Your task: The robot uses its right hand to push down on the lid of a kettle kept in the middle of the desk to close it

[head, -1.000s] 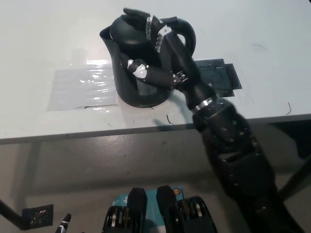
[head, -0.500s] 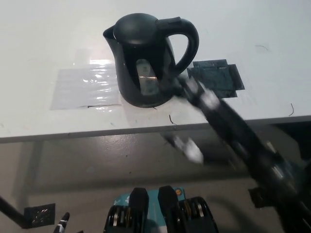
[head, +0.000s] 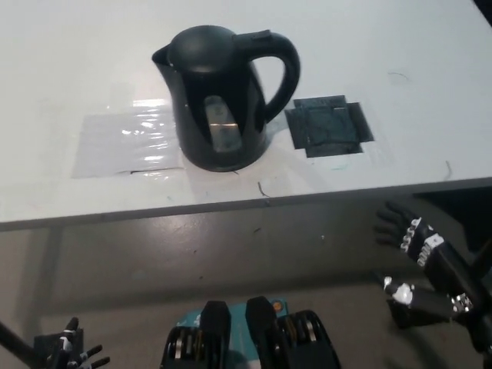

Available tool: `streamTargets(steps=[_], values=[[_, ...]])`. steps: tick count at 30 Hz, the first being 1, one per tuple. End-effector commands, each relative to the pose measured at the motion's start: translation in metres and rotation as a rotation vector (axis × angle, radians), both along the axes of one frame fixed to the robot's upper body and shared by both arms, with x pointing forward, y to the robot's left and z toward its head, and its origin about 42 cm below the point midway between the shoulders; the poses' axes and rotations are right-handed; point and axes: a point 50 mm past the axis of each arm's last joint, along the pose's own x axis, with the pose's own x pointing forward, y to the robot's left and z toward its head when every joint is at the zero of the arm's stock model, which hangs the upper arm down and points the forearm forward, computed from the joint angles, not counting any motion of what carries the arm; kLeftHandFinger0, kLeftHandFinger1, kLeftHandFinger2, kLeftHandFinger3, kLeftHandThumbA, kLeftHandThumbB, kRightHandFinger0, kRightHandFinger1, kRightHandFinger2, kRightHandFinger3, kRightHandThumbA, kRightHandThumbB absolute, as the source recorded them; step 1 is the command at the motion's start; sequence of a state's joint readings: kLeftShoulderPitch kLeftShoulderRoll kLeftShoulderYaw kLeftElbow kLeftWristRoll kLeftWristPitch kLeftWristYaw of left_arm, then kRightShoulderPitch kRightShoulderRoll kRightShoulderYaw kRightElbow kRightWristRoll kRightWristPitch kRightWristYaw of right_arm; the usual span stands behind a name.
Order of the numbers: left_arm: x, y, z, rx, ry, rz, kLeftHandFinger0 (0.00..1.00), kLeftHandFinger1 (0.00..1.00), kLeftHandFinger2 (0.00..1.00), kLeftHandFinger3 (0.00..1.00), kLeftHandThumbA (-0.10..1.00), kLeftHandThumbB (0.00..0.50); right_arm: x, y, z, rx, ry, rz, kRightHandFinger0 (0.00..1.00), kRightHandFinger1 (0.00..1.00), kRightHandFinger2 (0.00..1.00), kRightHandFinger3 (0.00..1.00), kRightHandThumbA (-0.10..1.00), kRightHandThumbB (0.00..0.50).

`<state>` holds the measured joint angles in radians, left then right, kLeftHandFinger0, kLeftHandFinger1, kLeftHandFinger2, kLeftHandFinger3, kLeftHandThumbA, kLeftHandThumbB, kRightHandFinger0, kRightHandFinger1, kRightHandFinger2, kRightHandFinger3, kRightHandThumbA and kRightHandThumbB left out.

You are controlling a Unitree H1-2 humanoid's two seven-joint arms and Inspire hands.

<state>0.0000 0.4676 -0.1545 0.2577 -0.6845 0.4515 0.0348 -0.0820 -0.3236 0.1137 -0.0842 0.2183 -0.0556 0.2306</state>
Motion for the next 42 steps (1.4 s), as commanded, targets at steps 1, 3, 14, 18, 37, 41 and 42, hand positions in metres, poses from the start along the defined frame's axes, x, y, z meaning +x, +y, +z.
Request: streamTargets(steps=[1,3,14,18,37,41,42], values=[[0.011,0.007,0.012,0.002,-0.024,-0.025,1.00,1.00,1.00,1.00,1.00,0.092,0.015,-0.010,-0.007,0.014,-0.080,-0.077,0.92,0.95,0.98,1.00,0.62,0.201],[0.012,0.007,0.013,0.008,-0.026,-0.025,1.00,1.00,1.00,1.00,1.00,0.091,0.016,-0.011,-0.020,0.049,-0.056,-0.091,0.93,0.97,0.98,1.00,0.59,0.176],[0.026,0.005,0.020,0.010,-0.049,-0.051,1.00,1.00,1.00,1.00,1.00,0.086,0.010,-0.033,-0.093,0.164,0.062,-0.300,1.00,1.00,1.00,1.00,0.50,0.000],[0.025,0.008,0.022,0.018,-0.050,-0.053,1.00,1.00,1.00,1.00,1.00,0.089,0.001,-0.045,-0.119,0.196,0.123,-0.373,1.00,1.00,1.00,1.00,0.46,0.000],[0.032,0.003,0.024,0.018,-0.058,-0.061,1.00,1.00,1.00,1.00,1.00,0.084,-0.020,-0.085,-0.173,0.416,0.345,-0.583,1.00,1.00,1.00,1.00,0.28,0.000],[0.033,0.002,0.025,0.016,-0.061,-0.058,1.00,1.00,1.00,1.00,1.00,0.089,-0.019,-0.083,-0.173,0.431,0.346,-0.576,1.00,1.00,1.00,1.00,0.30,0.000],[0.033,0.001,0.025,0.017,-0.061,-0.056,1.00,1.00,1.00,1.00,1.00,0.081,-0.018,-0.081,-0.172,0.443,0.345,-0.580,1.00,1.00,1.00,1.00,0.30,0.000]])
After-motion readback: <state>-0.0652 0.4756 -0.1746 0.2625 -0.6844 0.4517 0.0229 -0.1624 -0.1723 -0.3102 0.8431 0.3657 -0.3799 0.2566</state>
